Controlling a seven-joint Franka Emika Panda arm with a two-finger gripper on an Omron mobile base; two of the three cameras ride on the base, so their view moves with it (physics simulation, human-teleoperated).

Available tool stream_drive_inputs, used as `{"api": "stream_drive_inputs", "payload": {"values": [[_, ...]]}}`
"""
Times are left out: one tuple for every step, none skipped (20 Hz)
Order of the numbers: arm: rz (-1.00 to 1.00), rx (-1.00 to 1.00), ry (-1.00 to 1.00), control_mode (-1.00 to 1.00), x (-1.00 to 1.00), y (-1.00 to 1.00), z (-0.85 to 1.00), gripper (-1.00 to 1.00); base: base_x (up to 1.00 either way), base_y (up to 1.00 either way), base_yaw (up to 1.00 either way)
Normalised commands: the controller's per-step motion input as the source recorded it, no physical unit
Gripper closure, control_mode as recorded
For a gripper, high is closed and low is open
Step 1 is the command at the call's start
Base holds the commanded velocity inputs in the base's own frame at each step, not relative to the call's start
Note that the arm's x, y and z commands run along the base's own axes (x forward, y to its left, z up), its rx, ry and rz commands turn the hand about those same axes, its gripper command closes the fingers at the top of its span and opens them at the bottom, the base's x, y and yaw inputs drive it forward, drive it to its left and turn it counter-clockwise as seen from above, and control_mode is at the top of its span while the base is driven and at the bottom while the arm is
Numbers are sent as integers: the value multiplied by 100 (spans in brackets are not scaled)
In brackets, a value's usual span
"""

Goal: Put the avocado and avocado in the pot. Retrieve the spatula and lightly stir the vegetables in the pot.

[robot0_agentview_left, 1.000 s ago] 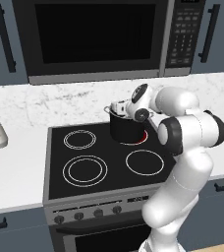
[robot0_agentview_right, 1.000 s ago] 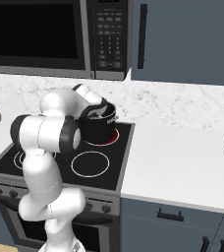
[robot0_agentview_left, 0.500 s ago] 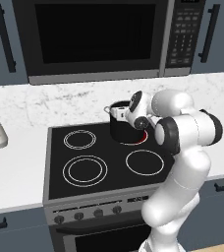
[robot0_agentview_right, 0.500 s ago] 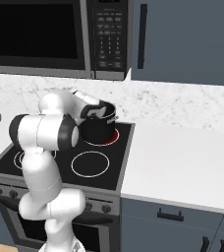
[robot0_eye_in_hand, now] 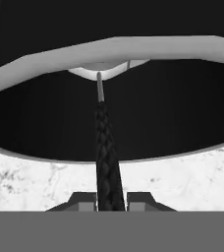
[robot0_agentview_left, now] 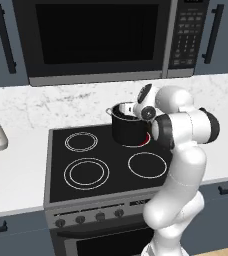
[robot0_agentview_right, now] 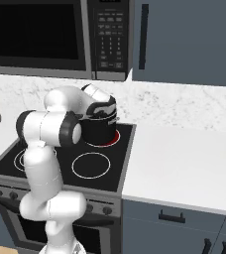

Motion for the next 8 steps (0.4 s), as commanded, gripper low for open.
{"api": "stream_drive_inputs", "payload": {"values": [[-7, 0, 13, -100, 37, 0, -30, 100, 0, 0, 0], [-6, 0, 11, -100, 43, 0, -34, 100, 0, 0, 0], [-5, 0, 9, -100, 34, 0, -31, 100, 0, 0, 0], [-5, 0, 7, -100, 30, 0, -35, 100, 0, 0, 0], [-4, 0, 3, -100, 20, 0, -31, 100, 0, 0, 0], [-1, 0, 0, -100, 8, 2, -36, 100, 0, 0, 0], [0, 0, 0, -100, 0, 11, -29, 100, 0, 0, 0], [0, 0, 0, -100, 0, 17, -33, 100, 0, 0, 0]]}}
